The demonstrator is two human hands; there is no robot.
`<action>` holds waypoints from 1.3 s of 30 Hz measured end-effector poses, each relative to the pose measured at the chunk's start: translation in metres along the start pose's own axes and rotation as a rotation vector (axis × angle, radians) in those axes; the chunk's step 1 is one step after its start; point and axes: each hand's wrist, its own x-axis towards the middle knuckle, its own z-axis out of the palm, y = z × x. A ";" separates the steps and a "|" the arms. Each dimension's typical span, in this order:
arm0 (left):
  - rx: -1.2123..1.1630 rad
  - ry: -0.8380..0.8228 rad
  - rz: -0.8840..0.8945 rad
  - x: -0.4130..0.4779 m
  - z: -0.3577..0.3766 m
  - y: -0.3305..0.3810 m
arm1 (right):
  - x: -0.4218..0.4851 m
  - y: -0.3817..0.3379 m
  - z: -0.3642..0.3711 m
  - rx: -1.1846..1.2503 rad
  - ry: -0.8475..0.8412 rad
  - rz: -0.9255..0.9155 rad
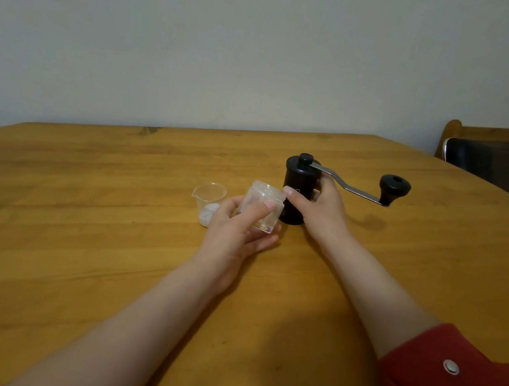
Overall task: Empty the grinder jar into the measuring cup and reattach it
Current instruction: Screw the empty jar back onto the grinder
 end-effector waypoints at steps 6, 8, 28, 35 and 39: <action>-0.149 -0.010 -0.064 -0.002 0.001 0.001 | -0.009 -0.008 -0.002 0.137 0.015 -0.051; -0.174 -0.006 -0.054 -0.001 0.001 0.000 | -0.009 -0.016 -0.003 0.201 0.071 -0.074; -0.162 -0.018 0.033 0.001 0.000 0.001 | -0.018 -0.043 -0.005 0.656 0.057 0.110; -0.090 -0.044 0.059 0.002 -0.002 -0.001 | -0.019 -0.041 -0.003 0.621 0.036 0.114; -0.058 -0.037 0.080 0.003 -0.002 0.000 | -0.021 -0.044 -0.003 0.625 0.026 0.118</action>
